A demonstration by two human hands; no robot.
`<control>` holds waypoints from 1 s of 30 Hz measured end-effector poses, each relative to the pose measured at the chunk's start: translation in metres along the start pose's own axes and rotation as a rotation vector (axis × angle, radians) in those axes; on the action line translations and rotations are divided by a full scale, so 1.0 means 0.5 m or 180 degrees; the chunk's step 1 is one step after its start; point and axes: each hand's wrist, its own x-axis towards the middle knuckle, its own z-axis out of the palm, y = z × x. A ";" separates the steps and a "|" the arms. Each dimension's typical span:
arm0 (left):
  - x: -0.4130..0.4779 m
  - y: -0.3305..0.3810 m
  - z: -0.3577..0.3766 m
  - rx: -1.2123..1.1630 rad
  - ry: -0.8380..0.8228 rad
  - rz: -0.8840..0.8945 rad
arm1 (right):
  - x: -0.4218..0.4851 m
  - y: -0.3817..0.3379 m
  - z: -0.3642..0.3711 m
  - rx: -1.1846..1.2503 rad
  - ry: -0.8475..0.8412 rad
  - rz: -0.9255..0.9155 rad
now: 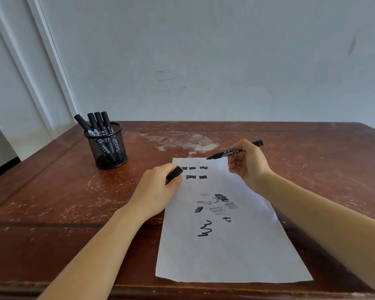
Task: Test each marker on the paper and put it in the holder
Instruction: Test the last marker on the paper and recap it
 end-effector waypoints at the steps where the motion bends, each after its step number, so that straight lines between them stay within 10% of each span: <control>1: -0.001 0.004 -0.001 -0.0038 0.0025 -0.0001 | -0.003 -0.005 0.002 -0.0028 -0.0046 -0.0016; 30: -0.006 0.013 0.003 -0.0467 0.0410 -0.0188 | -0.032 -0.023 0.024 -0.0703 -0.1024 -0.0263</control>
